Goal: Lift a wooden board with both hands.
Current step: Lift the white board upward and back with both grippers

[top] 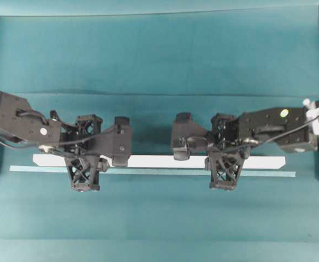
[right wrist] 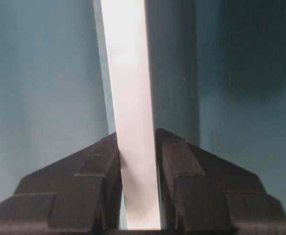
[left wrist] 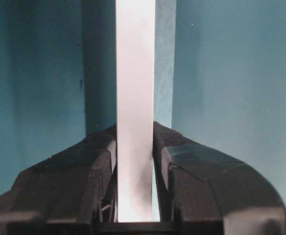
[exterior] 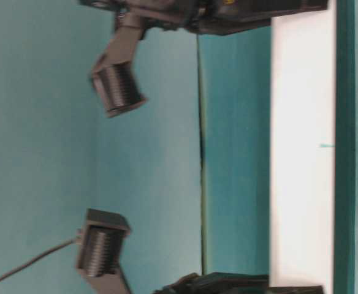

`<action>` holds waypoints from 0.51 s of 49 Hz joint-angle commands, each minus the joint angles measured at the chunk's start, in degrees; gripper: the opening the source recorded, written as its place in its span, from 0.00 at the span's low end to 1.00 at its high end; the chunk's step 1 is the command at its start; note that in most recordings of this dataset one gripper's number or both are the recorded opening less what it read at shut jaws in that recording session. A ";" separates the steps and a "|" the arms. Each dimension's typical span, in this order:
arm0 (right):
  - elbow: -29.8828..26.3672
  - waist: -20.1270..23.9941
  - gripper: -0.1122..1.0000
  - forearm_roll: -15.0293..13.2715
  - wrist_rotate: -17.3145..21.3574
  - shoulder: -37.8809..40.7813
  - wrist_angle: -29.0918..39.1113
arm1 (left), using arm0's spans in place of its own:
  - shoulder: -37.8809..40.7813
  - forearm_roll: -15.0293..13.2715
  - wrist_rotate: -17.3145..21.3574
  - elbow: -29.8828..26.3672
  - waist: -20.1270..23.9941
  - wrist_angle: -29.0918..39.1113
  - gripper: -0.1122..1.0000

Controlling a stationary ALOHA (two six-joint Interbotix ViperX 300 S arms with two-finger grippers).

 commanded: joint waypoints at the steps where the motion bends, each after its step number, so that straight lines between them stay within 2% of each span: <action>1: -1.93 -0.18 0.29 0.18 0.53 -1.32 2.55 | -2.81 0.09 -0.09 -1.93 -0.09 1.93 0.25; 25: -11.07 -0.88 0.29 0.18 2.64 -6.59 17.23 | -11.78 0.09 -0.18 -8.26 2.11 15.03 0.25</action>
